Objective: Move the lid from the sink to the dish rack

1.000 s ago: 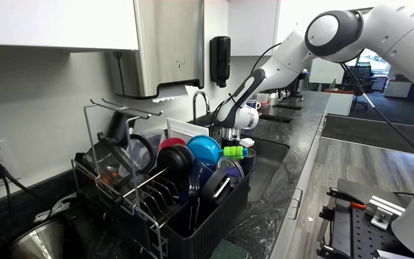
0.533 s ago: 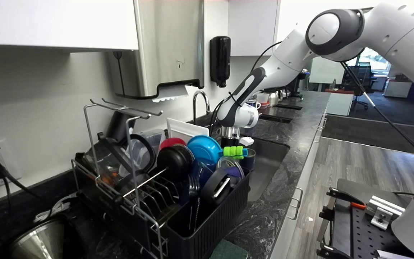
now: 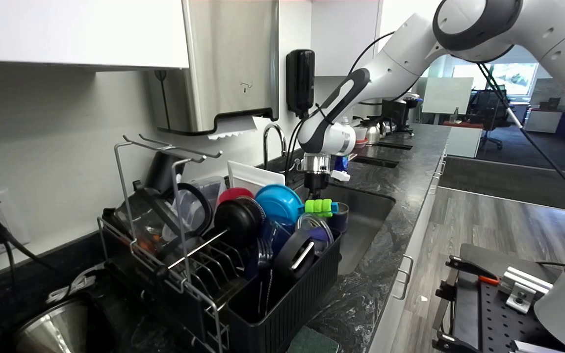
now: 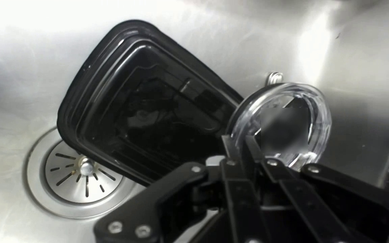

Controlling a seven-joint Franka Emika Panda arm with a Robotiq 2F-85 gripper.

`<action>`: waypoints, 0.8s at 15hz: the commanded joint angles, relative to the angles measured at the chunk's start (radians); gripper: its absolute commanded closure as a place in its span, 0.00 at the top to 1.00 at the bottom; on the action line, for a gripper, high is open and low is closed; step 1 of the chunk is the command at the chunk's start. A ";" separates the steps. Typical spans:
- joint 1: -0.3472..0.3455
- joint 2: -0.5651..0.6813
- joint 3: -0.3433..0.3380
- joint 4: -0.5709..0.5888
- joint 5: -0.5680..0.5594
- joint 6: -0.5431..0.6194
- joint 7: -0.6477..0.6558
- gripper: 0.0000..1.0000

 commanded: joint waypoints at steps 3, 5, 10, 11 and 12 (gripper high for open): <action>0.032 -0.110 -0.051 -0.051 0.064 -0.195 0.063 0.02; 0.047 -0.140 -0.072 -0.071 0.074 -0.236 0.108 0.02; 0.072 -0.203 -0.101 -0.121 0.084 -0.339 0.149 0.02; 0.076 -0.225 -0.104 -0.141 0.091 -0.342 0.148 0.02; 0.080 -0.248 -0.106 -0.163 0.099 -0.341 0.143 0.02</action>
